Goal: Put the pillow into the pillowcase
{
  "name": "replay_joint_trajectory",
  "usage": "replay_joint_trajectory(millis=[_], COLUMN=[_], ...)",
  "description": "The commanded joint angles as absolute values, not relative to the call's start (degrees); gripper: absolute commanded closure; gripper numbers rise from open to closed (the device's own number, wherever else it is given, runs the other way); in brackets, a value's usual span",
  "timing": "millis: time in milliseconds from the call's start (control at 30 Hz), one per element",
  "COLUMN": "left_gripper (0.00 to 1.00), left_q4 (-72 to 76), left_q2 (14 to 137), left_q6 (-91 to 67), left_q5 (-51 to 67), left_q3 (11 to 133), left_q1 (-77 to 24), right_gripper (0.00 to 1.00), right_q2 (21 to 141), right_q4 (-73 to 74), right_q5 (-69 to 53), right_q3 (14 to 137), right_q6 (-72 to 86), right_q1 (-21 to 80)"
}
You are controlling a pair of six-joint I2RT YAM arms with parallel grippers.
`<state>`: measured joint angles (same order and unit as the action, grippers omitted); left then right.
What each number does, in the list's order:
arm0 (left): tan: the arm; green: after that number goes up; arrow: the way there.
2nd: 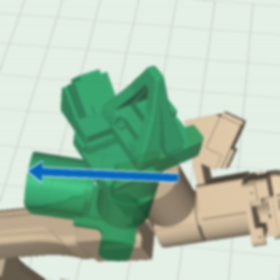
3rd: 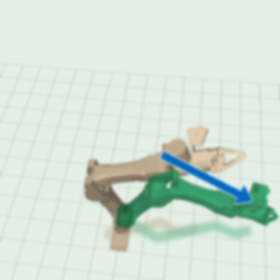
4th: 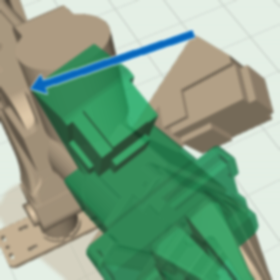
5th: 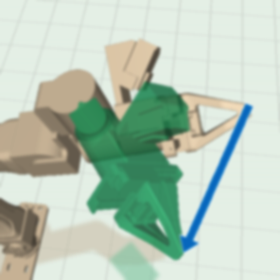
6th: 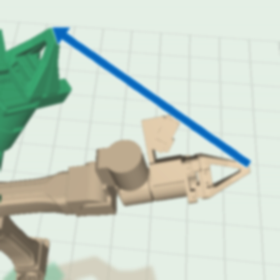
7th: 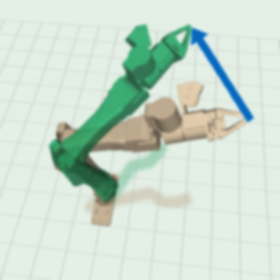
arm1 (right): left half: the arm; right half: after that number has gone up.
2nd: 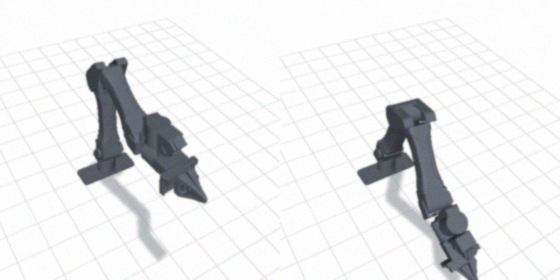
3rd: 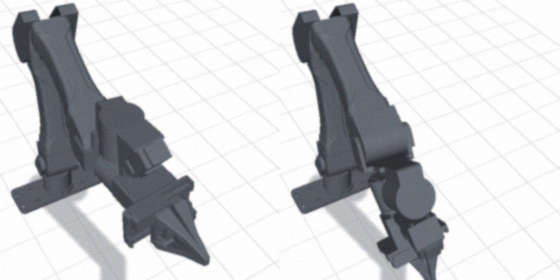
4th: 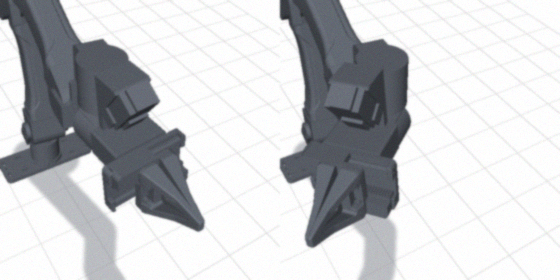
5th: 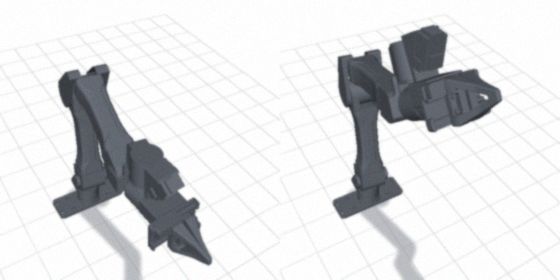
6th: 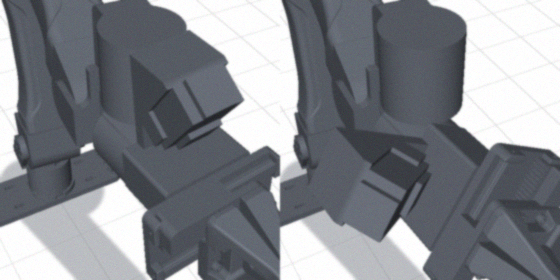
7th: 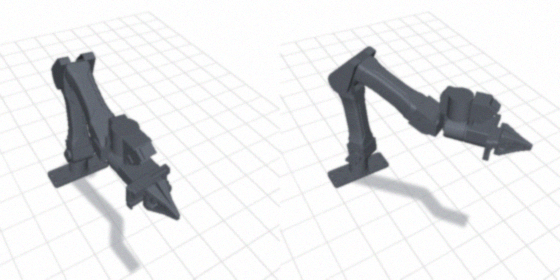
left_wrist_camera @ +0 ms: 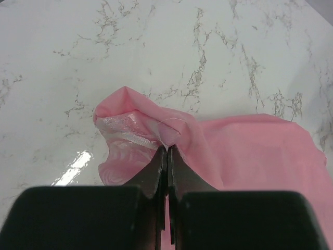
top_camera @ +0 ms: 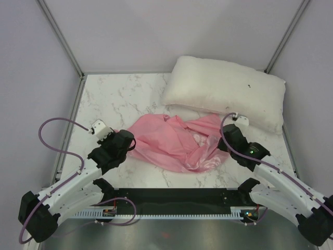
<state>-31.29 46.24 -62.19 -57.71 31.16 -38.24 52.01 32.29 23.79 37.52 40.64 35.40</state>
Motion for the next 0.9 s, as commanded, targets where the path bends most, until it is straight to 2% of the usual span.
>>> replay_joint_trajectory(millis=[0,67,167,267,300,333,367,400,433,467,533,600,667,700,800,867], left_gripper=[0.98,0.98,0.98,0.98,0.96,0.83,0.75,0.64,0.47,0.42,0.31,0.30,0.30,0.30,0.30,0.30], left_q4=[-29.09,-28.92,-29.09,-29.09,-29.18,-29.09,-29.35,-29.27,-29.27,-29.27,-29.36,-29.44,-29.44,-29.44,-29.44,-29.44], left_q2=[48.77,49.13,48.00,45.28,44.22,43.25,42.20,39.40,38.16,36.67,33.23,31.30,30.76,31.11,38.73,46.65], left_q6=[-67.14,-68.64,-67.77,-64.96,-62.34,-60.57,-58.99,-55.67,-54.16,-52.75,-48.53,-48.52,-48.52,-48.52,-48.52,-48.52], left_q5=[-57.23,-55.82,-56.68,-59.40,-59.85,-60.11,-59.94,-59.42,-58.98,-57.84,-56.78,-56.34,-56.34,-56.34,-56.34,-56.34], left_q3=[33.49,33.31,33.57,33.75,33.92,34.88,35.50,36.03,37.17,37.70,39.28,40.25,41.48,41.40,44.28,44.74], left_q1=[-35.78,-34.90,-34.45,-34.45,-34.45,-34.45,-34.45,-34.54,-34.54,-34.45,-34.54,-34.54,-34.54,-34.54,-34.89,-38.12], right_gripper=[1.00,1.00,1.00,1.00,0.94,0.88,0.81,0.60,0.54,0.45,0.41,0.34,0.20,0.18,0.12,0.09], right_q2=[44.75,41.07,35.19,26.57,24.54,23.04,20.50,19.52,18.73,17.42,15.22,13.72,12.58,12.74,22.90,37.30], right_q4=[46.30,52.36,58.61,63.10,63.28,64.33,64.94,64.95,65.04,64.95,63.38,59.44,54.00,43.00,32.04,29.63], right_q5=[33.58,32.35,29.89,32.60,33.56,36.36,37.34,38.05,39.54,39.99,40.78,41.13,36.87,33.61,24.83,22.16], right_q3=[37.71,37.09,36.30,37.69,38.49,39.63,40.77,42.87,43.67,44.81,45.35,45.00,42.56,40.80,38.41,41.29], right_q6=[58.13,67.26,72.58,76.11,74.29,74.27,73.75,72.09,69.81,68.83,66.29,64.08,56.23,51.03,44.14,40.28], right_q1=[35.16,35.16,35.24,35.24,35.24,35.16,35.16,35.24,35.24,35.16,35.16,35.16,35.16,35.24,35.24,35.16])
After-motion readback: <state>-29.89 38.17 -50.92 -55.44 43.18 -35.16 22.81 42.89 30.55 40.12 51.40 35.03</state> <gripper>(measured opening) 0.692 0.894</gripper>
